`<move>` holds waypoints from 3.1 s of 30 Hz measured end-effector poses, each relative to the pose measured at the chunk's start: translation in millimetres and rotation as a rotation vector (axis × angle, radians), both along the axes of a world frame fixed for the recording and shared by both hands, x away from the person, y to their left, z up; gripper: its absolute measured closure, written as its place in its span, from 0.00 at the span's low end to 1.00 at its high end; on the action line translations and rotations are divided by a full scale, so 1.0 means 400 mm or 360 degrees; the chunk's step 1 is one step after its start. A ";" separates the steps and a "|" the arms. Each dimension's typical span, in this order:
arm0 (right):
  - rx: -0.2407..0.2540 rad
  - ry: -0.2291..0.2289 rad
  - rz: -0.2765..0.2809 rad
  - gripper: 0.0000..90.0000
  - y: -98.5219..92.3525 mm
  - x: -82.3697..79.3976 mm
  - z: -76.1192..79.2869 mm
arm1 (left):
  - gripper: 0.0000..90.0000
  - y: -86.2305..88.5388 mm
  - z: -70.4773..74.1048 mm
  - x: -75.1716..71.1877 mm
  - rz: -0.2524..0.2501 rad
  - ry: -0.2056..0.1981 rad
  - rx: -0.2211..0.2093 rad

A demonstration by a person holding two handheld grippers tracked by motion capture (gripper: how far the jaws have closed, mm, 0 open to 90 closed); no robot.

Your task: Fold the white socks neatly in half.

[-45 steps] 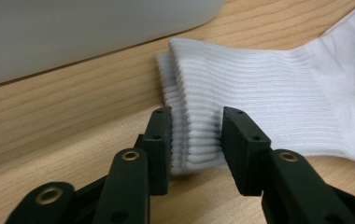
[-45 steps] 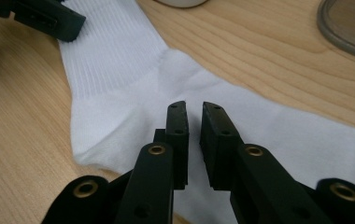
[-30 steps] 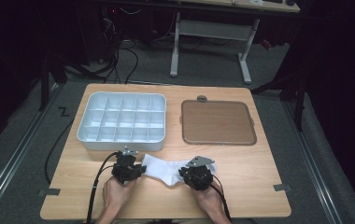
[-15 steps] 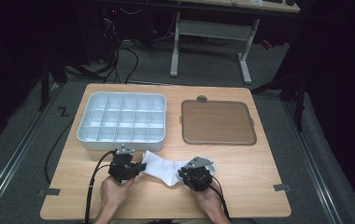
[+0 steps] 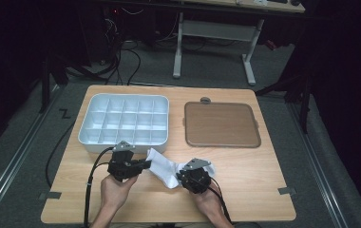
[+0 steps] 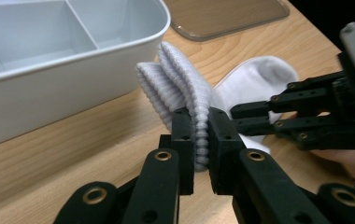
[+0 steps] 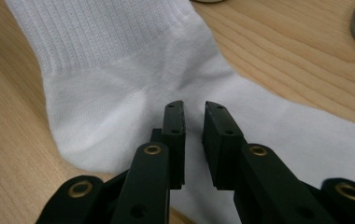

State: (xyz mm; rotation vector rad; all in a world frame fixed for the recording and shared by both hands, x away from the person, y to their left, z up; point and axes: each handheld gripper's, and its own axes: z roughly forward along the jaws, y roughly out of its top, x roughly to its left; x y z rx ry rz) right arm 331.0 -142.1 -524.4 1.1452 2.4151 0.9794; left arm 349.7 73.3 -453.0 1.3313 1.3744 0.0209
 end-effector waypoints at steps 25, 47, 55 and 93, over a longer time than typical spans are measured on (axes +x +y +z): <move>0.0040 0.0037 0.0163 0.87 0.119 0.022 -0.002 | 0.92 -0.028 0.050 -0.010 -0.0098 -0.0047 -0.0066; 0.0144 -0.0016 0.0161 0.80 0.082 0.015 0.049 | 0.92 -0.058 0.013 0.006 -0.0148 -0.0037 0.0075; 0.0163 -0.0121 0.0015 0.76 -0.019 -0.007 0.086 | 0.92 -0.077 0.006 0.008 -0.0180 -0.0016 0.0088; 0.0101 -0.0028 -0.0175 0.89 -0.119 -0.005 -0.007 | 0.92 -0.276 -0.087 0.005 -0.0430 0.0001 0.0314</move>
